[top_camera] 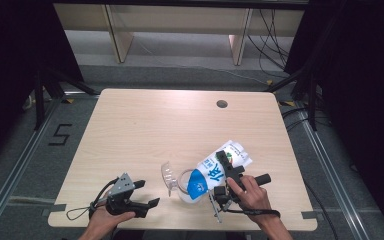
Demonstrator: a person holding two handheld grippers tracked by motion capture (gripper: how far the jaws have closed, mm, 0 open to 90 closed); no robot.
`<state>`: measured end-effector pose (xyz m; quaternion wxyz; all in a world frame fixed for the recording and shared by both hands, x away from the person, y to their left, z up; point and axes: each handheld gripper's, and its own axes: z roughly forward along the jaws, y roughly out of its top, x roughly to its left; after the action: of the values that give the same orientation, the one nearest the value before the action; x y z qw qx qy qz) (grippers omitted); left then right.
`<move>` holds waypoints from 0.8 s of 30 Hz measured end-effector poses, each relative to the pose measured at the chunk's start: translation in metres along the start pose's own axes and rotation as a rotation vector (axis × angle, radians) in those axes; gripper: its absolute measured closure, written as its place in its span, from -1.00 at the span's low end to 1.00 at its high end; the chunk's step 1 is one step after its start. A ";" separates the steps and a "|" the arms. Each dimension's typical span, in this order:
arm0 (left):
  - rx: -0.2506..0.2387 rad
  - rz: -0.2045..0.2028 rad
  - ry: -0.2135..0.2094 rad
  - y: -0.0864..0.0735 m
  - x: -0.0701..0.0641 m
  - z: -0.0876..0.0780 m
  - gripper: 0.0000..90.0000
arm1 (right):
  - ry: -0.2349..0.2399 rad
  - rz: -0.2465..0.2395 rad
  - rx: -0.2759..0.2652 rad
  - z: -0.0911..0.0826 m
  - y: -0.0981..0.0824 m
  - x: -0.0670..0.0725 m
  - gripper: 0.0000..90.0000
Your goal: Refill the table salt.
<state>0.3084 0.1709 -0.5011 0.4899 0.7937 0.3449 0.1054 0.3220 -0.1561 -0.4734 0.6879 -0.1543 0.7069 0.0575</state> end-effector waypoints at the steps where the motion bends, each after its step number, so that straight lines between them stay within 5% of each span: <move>1: -0.004 -0.001 -0.006 0.000 0.000 0.000 -0.63 | 0.000 -0.001 0.001 0.000 0.000 0.000 0.22; 3: 0.009 0.001 -0.003 0.000 0.000 0.000 -0.63 | -0.002 0.004 0.004 0.000 0.000 0.000 0.22; 5: 0.002 0.000 -0.003 0.000 0.000 0.000 -0.63 | -0.007 -0.049 0.000 0.000 0.001 -0.004 0.22; 8: -0.003 -0.002 -0.006 0.000 0.000 0.000 -0.63 | -0.002 0.000 0.002 0.000 0.000 0.000 0.22; 24: -0.001 -0.002 -0.003 0.000 0.000 0.000 -0.63 | 0.002 0.012 0.010 -0.001 0.001 0.001 0.23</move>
<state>0.3084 0.1707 -0.5014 0.4910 0.7931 0.3450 0.1039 0.3209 -0.1560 -0.4745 0.6877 -0.1469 0.7086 0.0579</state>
